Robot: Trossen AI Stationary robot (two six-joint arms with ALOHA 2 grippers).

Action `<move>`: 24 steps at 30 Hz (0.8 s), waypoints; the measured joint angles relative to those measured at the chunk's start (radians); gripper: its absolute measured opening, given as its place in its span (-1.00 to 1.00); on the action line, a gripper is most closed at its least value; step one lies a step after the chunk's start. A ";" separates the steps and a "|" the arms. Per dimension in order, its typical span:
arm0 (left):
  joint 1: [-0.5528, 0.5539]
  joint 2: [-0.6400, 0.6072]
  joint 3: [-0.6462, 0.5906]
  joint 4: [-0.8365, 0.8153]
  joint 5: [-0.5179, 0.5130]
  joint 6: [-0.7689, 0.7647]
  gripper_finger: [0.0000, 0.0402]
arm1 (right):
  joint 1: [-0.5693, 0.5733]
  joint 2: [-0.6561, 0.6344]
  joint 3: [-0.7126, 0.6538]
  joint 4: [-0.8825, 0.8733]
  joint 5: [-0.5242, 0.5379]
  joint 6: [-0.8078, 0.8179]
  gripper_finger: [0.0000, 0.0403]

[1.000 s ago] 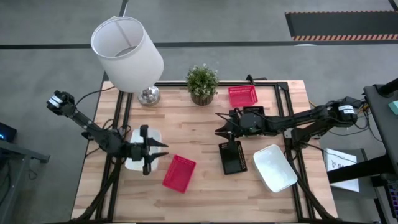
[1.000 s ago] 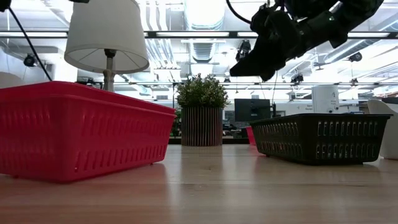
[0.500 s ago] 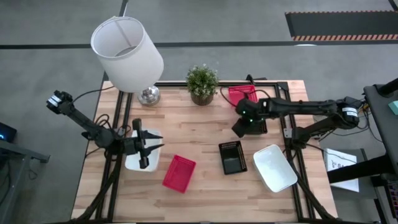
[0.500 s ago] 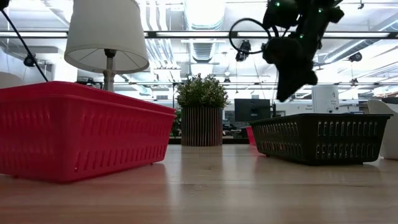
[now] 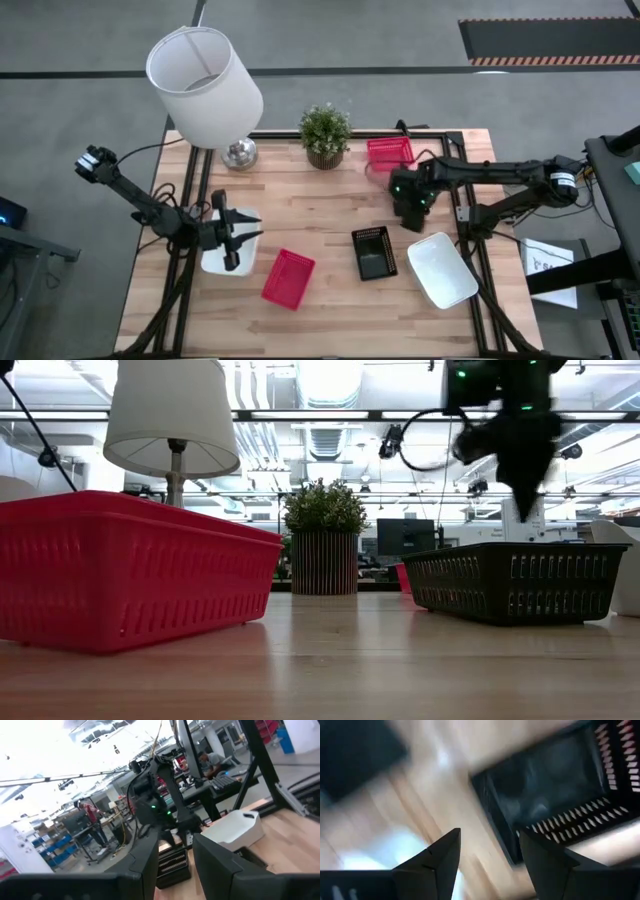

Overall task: Stack baskets by color
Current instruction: Stack the black bin on the black bins

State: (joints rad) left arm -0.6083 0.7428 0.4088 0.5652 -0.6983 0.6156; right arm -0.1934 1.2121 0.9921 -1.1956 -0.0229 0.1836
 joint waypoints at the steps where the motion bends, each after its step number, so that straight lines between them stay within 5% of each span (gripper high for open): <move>1: 0.000 0.003 0.000 0.000 0.000 0.014 -0.48 | 0.007 0.000 -0.005 -0.025 0.014 -0.052 -0.03; 12: 0.000 0.027 0.000 0.001 -0.004 0.030 -0.48 | 0.125 0.000 0.024 0.188 -0.073 0.117 -0.18; 19: 0.000 0.019 0.000 0.002 -0.016 0.030 -0.48 | 0.171 0.000 0.035 0.303 -0.069 0.709 -0.28; 24: 0.000 0.020 0.000 0.001 -0.016 0.067 -0.48 | 0.249 0.027 0.034 0.302 -0.119 0.867 -0.33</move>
State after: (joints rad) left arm -0.6086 0.7624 0.4088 0.5661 -0.7143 0.6829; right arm 0.0558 1.2391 1.0260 -0.8932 -0.1415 1.0505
